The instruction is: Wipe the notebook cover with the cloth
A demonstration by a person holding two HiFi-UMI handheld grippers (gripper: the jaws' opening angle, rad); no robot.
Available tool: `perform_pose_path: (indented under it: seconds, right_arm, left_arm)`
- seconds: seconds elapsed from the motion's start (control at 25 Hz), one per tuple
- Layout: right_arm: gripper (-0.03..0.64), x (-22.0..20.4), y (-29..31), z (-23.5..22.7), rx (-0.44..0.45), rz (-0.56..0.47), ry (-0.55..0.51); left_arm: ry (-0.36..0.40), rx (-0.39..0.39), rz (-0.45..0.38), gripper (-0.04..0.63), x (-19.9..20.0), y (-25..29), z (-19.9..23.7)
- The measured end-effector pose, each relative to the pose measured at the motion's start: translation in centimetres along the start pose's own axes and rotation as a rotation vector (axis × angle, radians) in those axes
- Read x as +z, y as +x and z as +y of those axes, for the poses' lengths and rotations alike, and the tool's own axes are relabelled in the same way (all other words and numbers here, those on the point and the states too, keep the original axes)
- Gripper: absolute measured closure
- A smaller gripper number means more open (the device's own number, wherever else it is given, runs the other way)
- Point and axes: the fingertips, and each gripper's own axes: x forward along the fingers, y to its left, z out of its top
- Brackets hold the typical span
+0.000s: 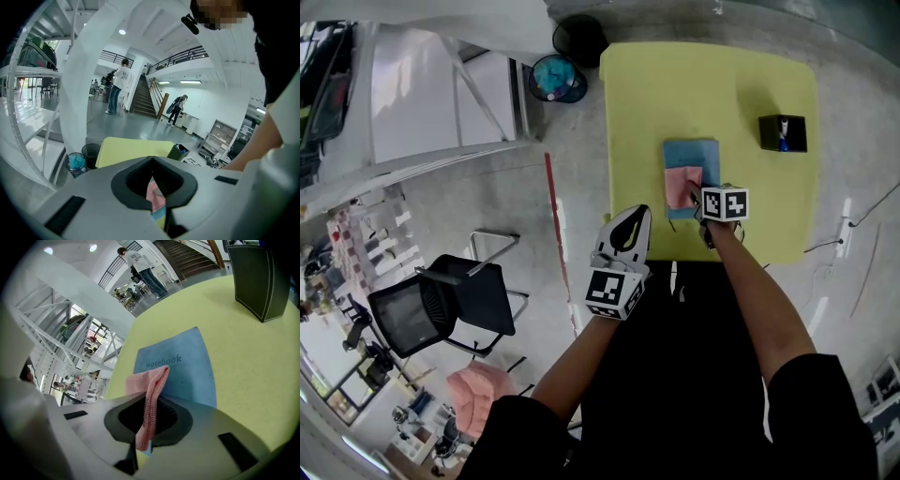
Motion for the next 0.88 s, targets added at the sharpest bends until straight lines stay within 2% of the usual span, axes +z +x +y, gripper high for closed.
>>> perform_pose_path:
  seconds: [0.6,0.88]
  right_arm:
    - [0.580,0.2,-1.9,-2.6,0.015,-0.004,0.017]
    - [0.580,0.3,-2.6,-3.6,0.017,-0.014,0.027]
  left_arm:
    - [0.006,-0.026,0.021,0.584,-0.1,1.7,-2.4]
    - [-0.002,-0.005,0.031,0.584,0.1,2.6,-2.7]
